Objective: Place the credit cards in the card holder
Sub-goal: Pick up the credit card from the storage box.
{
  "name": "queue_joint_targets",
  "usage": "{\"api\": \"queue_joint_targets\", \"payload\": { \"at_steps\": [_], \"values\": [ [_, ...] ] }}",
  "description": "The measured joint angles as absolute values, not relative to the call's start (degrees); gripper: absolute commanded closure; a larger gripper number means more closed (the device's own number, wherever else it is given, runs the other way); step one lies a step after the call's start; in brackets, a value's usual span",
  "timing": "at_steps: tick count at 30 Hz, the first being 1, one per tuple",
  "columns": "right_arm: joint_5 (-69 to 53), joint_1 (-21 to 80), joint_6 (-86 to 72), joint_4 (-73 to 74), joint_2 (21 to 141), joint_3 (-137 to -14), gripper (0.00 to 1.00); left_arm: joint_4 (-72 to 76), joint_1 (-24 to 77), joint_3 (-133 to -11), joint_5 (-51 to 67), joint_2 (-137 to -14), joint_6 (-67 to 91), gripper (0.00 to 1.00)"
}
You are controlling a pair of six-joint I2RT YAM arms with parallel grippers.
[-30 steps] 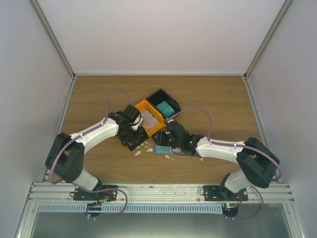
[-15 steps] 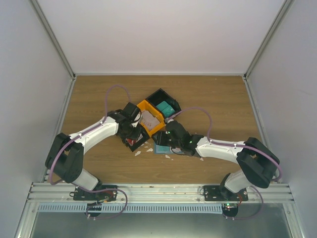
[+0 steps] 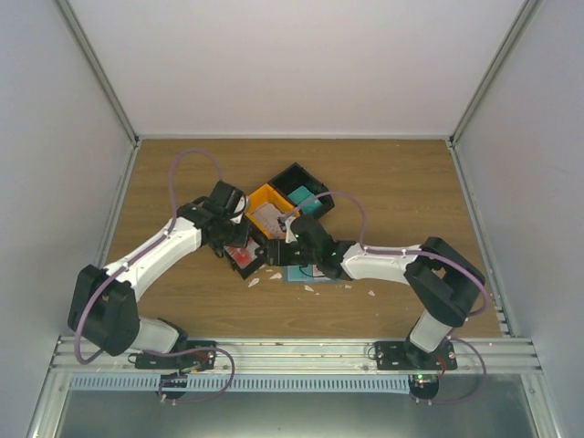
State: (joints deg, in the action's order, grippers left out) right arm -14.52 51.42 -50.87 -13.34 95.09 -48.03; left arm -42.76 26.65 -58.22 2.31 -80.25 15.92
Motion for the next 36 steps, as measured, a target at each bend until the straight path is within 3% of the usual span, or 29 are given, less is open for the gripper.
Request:
{"api": "queue_joint_targets", "payload": {
  "at_steps": [15,19,23,27,30,33,36],
  "values": [
    [-23.9,50.0,-53.4,-24.9,100.6,-50.2,0.28,-40.8,15.0,-56.8,20.7,-73.3,15.9,1.0],
    [-27.0,48.3,-55.2,-30.7,100.6,-49.2,0.29,-39.7,11.6,-56.4,29.6,-70.7,15.9,1.0],
    [-30.2,47.2,-57.3,-37.0,100.5,-48.9,0.43,-38.4,8.8,-56.3,39.4,-69.5,16.1,1.0],
    [-33.5,46.4,-60.4,-43.7,100.2,-47.9,0.7,-36.5,6.9,-56.3,47.6,-68.9,16.7,0.99],
    [-35.4,45.9,-62.6,-48.0,99.7,-47.1,0.97,-35.5,6.3,-56.3,50.8,-68.8,17.2,0.88],
    [-36.8,45.3,-64.7,-51.4,98.3,-45.6,0.99,-34.9,5.4,-56.2,51.3,-68.7,17.4,0.73],
    [-37.2,45.2,-65.5,-53.2,96.1,-44.8,0.99,-34.9,5.3,-56.2,52.4,-68.3,17.6,0.66]
  ]
}}
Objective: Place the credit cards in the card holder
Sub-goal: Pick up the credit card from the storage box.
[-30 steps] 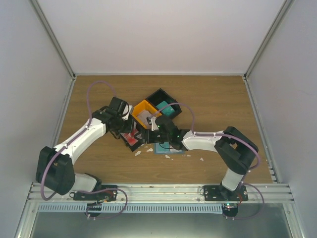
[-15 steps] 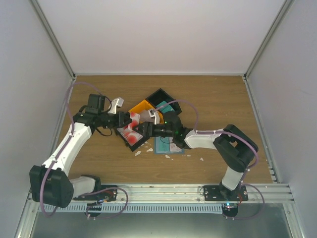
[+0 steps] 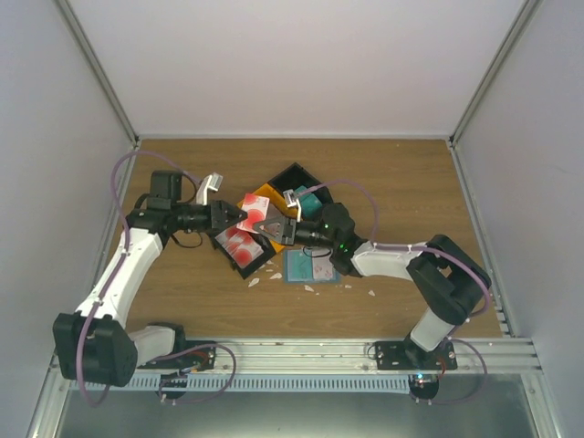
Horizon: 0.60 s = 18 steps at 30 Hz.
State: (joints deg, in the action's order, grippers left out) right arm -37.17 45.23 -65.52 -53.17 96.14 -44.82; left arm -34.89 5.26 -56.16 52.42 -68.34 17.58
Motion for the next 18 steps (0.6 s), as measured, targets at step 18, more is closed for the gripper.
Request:
{"api": "queue_joint_targets", "payload": {
  "at_steps": [18],
  "values": [
    [-41.1,44.0,-70.4,-62.4,94.2,-39.3,0.99,-34.0,3.2,-53.9,58.3,-67.1,17.6,0.6]
  ]
}}
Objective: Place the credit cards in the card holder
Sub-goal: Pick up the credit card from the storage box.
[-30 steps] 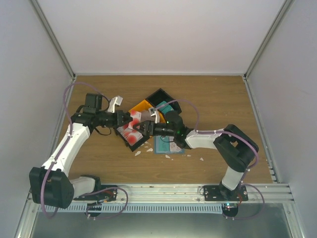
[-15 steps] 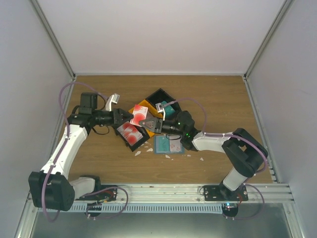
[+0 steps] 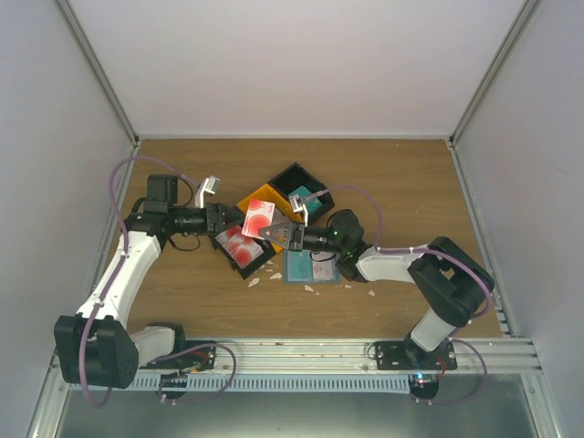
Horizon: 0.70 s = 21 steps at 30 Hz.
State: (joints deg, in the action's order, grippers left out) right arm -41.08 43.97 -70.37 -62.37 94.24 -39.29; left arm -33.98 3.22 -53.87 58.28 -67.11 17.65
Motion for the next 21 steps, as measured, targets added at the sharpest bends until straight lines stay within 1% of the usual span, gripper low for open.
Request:
{"api": "queue_joint_targets", "payload": {
  "at_steps": [3,4,6,7,9,11,14,17,21],
  "values": [
    [-41.3,44.0,-70.3,-62.6,94.2,-39.3,1.0,-33.6,3.1,-53.8,59.2,-66.9,18.1,0.58],
    [-41.5,44.0,-70.3,-62.7,94.2,-39.3,1.0,-33.5,3.1,-53.8,59.4,-66.8,18.2,0.6],
    [-42.1,44.0,-70.3,-62.9,94.1,-39.3,0.99,-33.1,3.1,-53.6,59.7,-66.4,18.7,0.69],
    [-42.3,44.0,-70.3,-63.0,94.1,-39.4,1.0,-32.7,3.1,-53.5,60.2,-66.3,18.8,0.71],
    [-42.6,44.0,-70.3,-62.7,94.0,-39.6,1.0,-32.1,3.1,-53.1,61.3,-66.2,19.1,0.71],
    [-42.7,44.0,-69.9,-61.9,93.6,-39.9,0.99,-31.7,3.1,-52.9,62.1,-66.2,19.4,0.69],
    [-42.8,44.0,-69.3,-60.7,92.9,-40.2,1.0,-31.0,3.1,-52.9,62.5,-66.2,19.9,0.62],
    [-42.4,44.0,-68.9,-59.7,92.3,-40.2,0.99,-31.1,3.1,-52.9,61.0,-65.9,20.2,0.56],
    [-41.2,44.0,-67.6,-56.4,91.2,-40.2,0.99,-31.1,3.1,-53.1,58.5,-65.3,20.7,0.52]
  ]
}}
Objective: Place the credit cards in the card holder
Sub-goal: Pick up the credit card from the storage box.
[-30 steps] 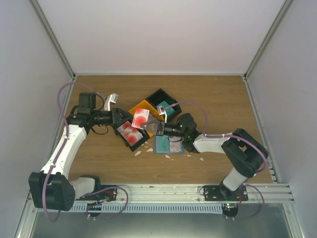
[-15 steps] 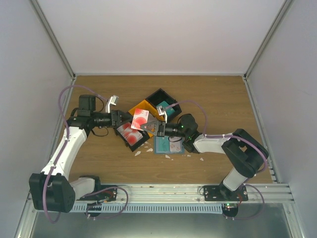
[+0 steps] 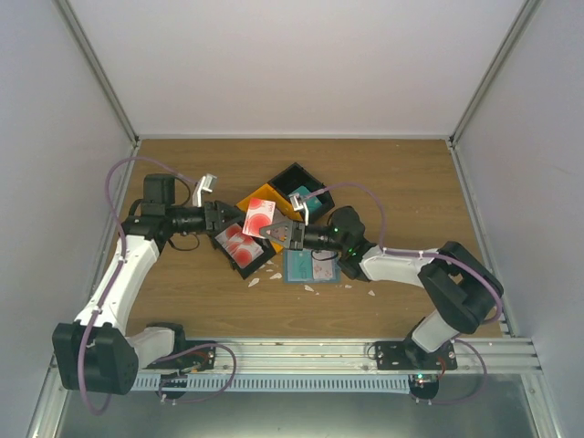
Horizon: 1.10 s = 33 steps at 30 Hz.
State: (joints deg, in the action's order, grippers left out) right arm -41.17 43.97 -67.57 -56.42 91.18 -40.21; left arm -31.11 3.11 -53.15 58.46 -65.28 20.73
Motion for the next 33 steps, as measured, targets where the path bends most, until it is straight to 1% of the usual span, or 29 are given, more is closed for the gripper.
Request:
{"api": "queue_joint_targets", "payload": {
  "at_steps": [3,6,9,12,15,24,26,30,33],
  "values": [
    [-40.3,44.0,-66.6,-54.1,90.7,-40.4,0.99,-31.3,3.1,-53.2,57.8,-65.0,21.2,0.51],
    [-40.1,44.0,-66.2,-52.7,90.7,-40.6,0.99,-31.5,3.1,-53.2,57.8,-65.0,21.4,0.52],
    [-40.1,44.0,-66.2,-51.9,90.7,-40.7,0.99,-31.5,3.1,-53.2,58.0,-65.0,21.5,0.59],
    [-40.1,44.0,-66.3,-51.9,90.7,-40.7,0.98,-31.5,3.1,-53.2,58.2,-64.9,21.5,0.69],
    [-40.4,44.1,-66.3,-51.9,90.7,-40.9,0.98,-31.4,3.2,-53.0,58.9,-64.9,21.5,0.75],
    [-41.1,44.7,-66.3,-51.8,90.8,-41.5,0.98,-31.4,3.9,-51.3,60.6,-65.0,21.4,0.83],
    [-41.2,44.7,-66.3,-51.8,90.8,-41.5,0.98,-31.5,4.0,-51.1,60.8,-65.0,21.2,0.83],
    [-42.2,44.7,-66.5,-51.8,90.9,-41.6,0.96,-31.4,4.1,-50.6,61.8,-65.0,20.8,0.75],
    [-43.5,44.7,-66.9,-51.9,91.4,-42.3,0.94,-31.2,4.2,-50.0,63.2,-65.0,20.4,0.73]
  ]
}}
